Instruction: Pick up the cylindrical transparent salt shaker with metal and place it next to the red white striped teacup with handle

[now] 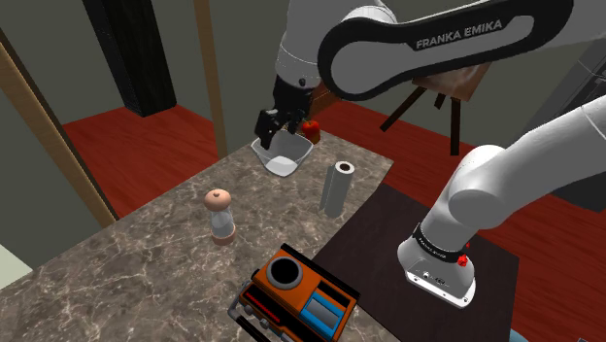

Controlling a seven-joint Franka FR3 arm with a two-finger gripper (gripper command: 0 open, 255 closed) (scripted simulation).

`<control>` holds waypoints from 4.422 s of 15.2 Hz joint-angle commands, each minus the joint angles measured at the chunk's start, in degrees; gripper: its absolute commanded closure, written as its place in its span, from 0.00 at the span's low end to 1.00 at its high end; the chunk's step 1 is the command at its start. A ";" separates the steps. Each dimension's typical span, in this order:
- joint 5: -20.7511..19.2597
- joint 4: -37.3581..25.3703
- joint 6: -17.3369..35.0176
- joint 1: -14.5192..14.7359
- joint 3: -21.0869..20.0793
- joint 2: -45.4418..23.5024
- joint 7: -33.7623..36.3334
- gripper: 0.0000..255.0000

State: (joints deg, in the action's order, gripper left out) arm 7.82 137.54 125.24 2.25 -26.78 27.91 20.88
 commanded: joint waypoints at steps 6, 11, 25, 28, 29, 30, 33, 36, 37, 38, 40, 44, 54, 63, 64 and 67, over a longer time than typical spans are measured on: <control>-9.07 -3.25 9.68 -4.18 -10.73 -13.86 12.64 0.00; -24.72 -8.95 12.67 -6.92 -17.30 -27.57 27.34 0.00; -44.83 -15.50 14.40 -1.52 -13.53 -44.43 42.80 0.00; -44.83 -15.51 14.40 -1.52 -13.53 -44.43 42.79 0.00; -44.83 -15.51 14.40 -1.52 -13.53 -44.43 42.79 0.00; -44.82 -15.51 14.39 -1.52 -13.53 -44.43 42.79 0.00; -44.83 -15.53 14.38 -1.51 -13.53 -44.44 42.79 1.00; -44.82 -15.52 14.38 -1.51 -13.53 -44.43 42.79 1.00; -44.82 -15.53 14.38 -1.51 -13.53 -44.44 42.79 1.00; -44.83 -15.54 14.37 -1.50 -13.53 -44.45 42.80 1.00; -44.83 -15.51 14.40 -1.52 -13.53 -44.43 42.80 1.00; -41.54 -15.91 12.68 -2.67 -14.97 -42.05 40.17 1.00; -33.86 -17.95 7.82 -4.81 -17.55 -36.51 33.95 1.00; -28.23 -21.04 2.72 -5.83 -18.58 -32.35 29.18 1.00; -27.70 -21.46 2.11 -5.90 -18.64 -31.95 28.71 1.00; -26.25 -22.79 0.24 -6.07 -18.75 -30.85 27.40 1.00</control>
State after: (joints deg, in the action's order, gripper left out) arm -18.75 115.48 126.29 -3.84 -45.46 -3.09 48.58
